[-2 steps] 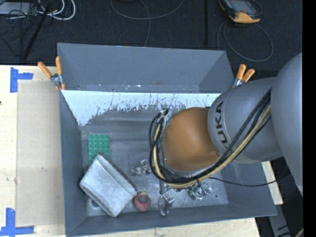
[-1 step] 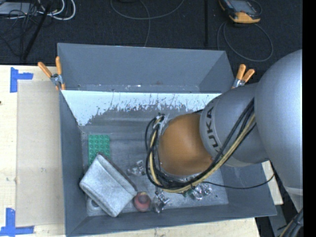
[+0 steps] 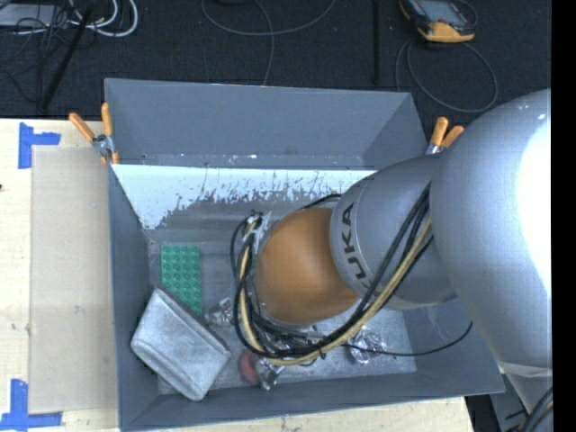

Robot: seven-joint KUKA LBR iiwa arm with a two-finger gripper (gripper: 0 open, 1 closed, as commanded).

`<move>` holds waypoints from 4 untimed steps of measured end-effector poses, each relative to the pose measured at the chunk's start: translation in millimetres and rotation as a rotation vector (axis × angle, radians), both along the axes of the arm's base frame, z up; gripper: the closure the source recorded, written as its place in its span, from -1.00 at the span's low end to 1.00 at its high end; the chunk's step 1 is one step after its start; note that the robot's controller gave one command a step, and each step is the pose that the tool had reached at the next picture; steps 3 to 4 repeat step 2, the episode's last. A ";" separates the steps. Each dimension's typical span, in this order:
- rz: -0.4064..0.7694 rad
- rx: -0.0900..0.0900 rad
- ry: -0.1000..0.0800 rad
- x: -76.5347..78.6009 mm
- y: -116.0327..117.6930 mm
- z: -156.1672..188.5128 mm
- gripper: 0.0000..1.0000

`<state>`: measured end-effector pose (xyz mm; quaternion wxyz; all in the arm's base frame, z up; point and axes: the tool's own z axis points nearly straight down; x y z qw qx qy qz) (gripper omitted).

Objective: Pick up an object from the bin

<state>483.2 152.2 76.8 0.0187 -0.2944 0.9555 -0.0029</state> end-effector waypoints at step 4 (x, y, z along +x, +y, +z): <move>-0.033 -0.003 0.031 -4.2 -24.6 139.2 1.00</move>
Offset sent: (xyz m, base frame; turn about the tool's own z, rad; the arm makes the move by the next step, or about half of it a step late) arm 0.0000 0.0000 0.0000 0.0000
